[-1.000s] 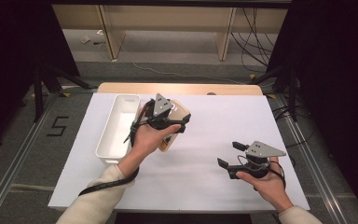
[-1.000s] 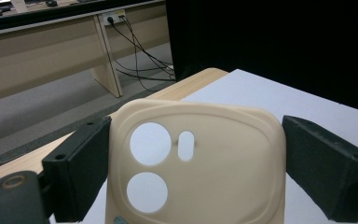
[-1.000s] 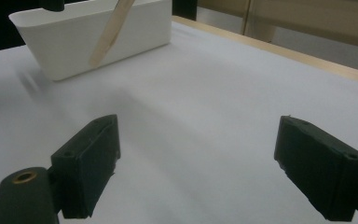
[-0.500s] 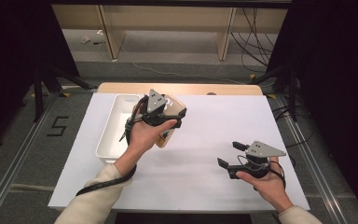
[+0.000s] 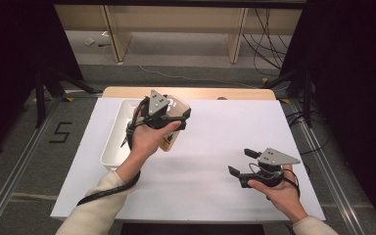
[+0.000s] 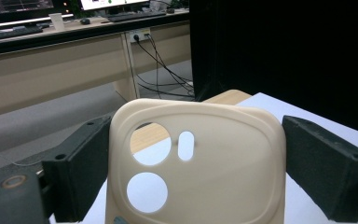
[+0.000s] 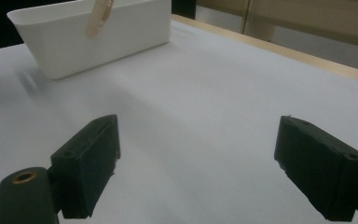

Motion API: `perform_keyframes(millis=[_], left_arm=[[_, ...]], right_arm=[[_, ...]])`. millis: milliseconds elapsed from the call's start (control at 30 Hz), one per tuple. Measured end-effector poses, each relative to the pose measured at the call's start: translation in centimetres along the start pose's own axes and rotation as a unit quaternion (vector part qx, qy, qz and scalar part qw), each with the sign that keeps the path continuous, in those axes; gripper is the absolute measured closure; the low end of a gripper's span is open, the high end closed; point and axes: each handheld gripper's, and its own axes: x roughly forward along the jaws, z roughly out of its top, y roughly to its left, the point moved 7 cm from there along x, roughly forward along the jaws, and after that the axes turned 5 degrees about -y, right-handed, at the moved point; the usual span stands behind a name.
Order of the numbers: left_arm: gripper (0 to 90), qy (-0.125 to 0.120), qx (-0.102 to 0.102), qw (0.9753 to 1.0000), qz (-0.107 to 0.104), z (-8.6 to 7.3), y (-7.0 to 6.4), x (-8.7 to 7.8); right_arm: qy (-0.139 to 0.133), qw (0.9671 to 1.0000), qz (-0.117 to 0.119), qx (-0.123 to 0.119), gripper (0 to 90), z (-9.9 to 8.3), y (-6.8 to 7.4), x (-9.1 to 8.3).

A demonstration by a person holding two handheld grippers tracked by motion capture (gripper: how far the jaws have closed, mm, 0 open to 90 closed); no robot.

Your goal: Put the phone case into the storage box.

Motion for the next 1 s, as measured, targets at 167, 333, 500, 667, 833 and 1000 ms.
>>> perform_keyframes(millis=[167,333,500,667,833,1000], left_arm=[[11.2,-0.006,-0.003,1.0,0.006,0.4,0.4,-0.3],[11.2,-0.014,-0.006,0.9998,0.011,0.9,0.9,-0.6],[11.2,-0.018,-0.007,0.9997,0.017,1.3,1.3,-0.8],[11.2,-0.021,-0.012,0.9995,0.022,1.4,1.8,-1.0],[11.2,-0.024,-0.014,0.9992,0.028,1.6,2.3,-1.2],[11.3,-0.027,-0.016,0.999,0.033,1.9,2.6,-1.4]], right_arm=[[-0.001,1.0,0.0,0.0,15.2,0.0,0.0,0.0],[-0.001,1.0,0.0,0.0,15.2,0.0,0.0,0.0],[-0.001,1.0,0.0,0.0,15.2,0.0,0.0,0.0],[-0.001,1.0,0.0,0.0,15.2,0.0,0.0,0.0],[-0.001,1.0,0.0,0.0,15.2,0.0,0.0,0.0],[-0.001,1.0,0.0,0.0,15.2,0.0,0.0,0.0]])
